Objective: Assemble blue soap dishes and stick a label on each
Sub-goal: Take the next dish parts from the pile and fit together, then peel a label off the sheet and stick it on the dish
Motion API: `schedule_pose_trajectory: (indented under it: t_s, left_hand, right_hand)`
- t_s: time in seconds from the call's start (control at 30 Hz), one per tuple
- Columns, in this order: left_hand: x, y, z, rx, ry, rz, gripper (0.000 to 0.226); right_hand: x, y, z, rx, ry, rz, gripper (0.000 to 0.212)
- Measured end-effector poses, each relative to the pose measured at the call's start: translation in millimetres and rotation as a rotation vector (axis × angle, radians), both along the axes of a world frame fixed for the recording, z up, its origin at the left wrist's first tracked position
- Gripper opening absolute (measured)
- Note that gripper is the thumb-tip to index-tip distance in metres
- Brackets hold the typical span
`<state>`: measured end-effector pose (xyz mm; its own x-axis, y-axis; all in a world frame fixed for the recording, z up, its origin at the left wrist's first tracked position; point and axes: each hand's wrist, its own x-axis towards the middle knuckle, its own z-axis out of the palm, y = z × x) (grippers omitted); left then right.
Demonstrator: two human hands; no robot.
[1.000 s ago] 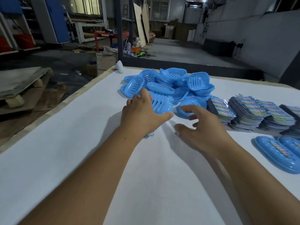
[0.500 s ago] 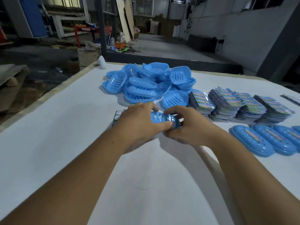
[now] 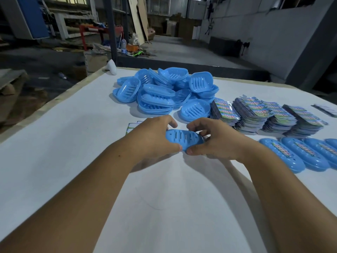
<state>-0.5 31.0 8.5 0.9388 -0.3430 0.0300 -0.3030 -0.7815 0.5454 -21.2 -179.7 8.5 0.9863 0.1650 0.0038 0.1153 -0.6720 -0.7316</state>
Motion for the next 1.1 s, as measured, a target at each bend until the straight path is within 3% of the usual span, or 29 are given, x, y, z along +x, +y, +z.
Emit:
schedule_pose_trajectory:
  t_s: [0.13, 0.23, 0.33, 0.53, 0.7, 0.9, 1.0, 1.1]
  left_hand:
    - [4.4, 9.6, 6.0, -0.082, 0.016, 0.11, 0.047]
    - [13.3, 27.9, 15.2, -0.024, -0.123, 0.347, 0.034]
    - [15.8, 45.3, 19.8, 0.141, -0.114, 0.511, 0.043]
    - [11.1, 48.1, 20.6, 0.279, 0.012, 0.45, 0.064]
    - [10.6, 47.5, 20.2, 0.086, 0.068, 0.454, 0.069]
    - [16.4, 47.3, 12.1, -0.362, 0.207, 0.485, 0.082]
    - [20.0, 45.5, 13.6, -0.458, 0.158, 0.467, 0.059]
    - [18.4, 35.3, 21.3, -0.704, 0.188, 0.432, 0.043]
  right_hand:
    - [-0.7, -0.6, -0.5, 0.029, 0.008, 0.005, 0.066]
    - [-1.8, -1.3, -1.2, 0.095, -0.01, -0.03, 0.063]
    - [-1.9, -0.5, -1.4, 0.098, -0.057, -0.047, 0.054]
    - [2.5, -1.8, -2.1, 0.049, -0.125, -0.058, 0.056]
    - [3.9, -1.2, -3.9, 0.05, -0.152, -0.044, 0.05]
    - [4.8, 0.0, -4.3, 0.054, -0.184, -0.049, 0.044]
    - [5.0, 3.8, -4.3, 0.083, -0.226, -0.09, 0.038]
    - [4.1, 12.2, -2.7, 0.169, -0.26, -0.132, 0.026]
